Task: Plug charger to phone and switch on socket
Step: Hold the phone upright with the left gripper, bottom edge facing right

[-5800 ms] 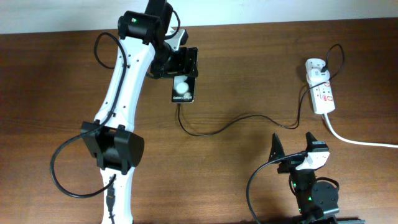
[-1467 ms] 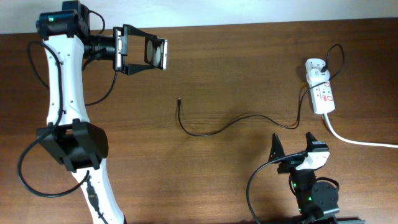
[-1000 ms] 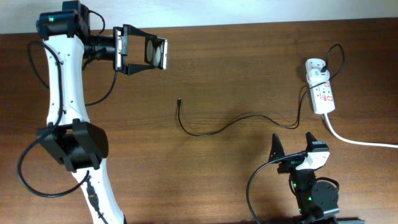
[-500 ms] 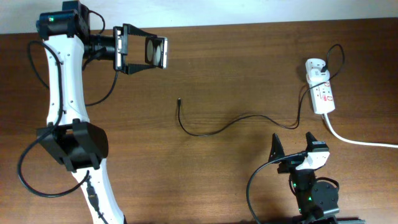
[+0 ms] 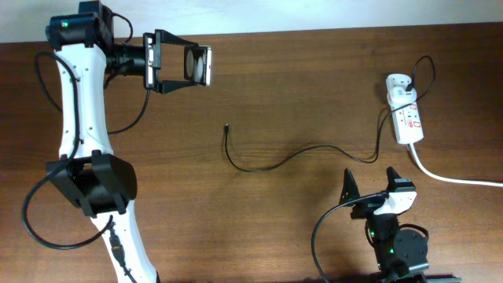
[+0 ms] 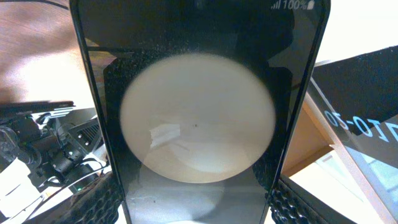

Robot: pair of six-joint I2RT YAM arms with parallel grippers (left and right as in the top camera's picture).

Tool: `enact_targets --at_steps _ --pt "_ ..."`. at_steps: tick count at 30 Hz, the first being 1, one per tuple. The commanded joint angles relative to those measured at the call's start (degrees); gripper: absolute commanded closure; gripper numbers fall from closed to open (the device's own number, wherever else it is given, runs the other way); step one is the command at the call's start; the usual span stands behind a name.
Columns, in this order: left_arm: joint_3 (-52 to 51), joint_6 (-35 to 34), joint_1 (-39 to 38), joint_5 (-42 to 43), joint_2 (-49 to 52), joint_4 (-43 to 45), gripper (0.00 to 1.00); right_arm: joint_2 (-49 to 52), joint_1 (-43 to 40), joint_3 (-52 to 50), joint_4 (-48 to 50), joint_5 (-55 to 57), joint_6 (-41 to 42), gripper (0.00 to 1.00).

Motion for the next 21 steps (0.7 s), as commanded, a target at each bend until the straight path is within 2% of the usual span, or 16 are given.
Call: enact_targets --at_steps 1,12,21 --pt "1.6 -0.8 0.3 3.0 -0.3 -0.1 0.86 -0.5 -0.2 -0.3 -0.5 0.1 -0.4 0.01" --pt "1.6 -0.8 0.3 3.0 -0.3 -0.1 0.86 -0.5 -0.2 -0.3 -0.5 0.1 -0.4 0.01" --pt "1.6 -0.9 -0.6 -0.5 -0.3 -0.1 0.85 -0.5 -0.2 -0.3 -0.5 0.1 -0.4 0.01"
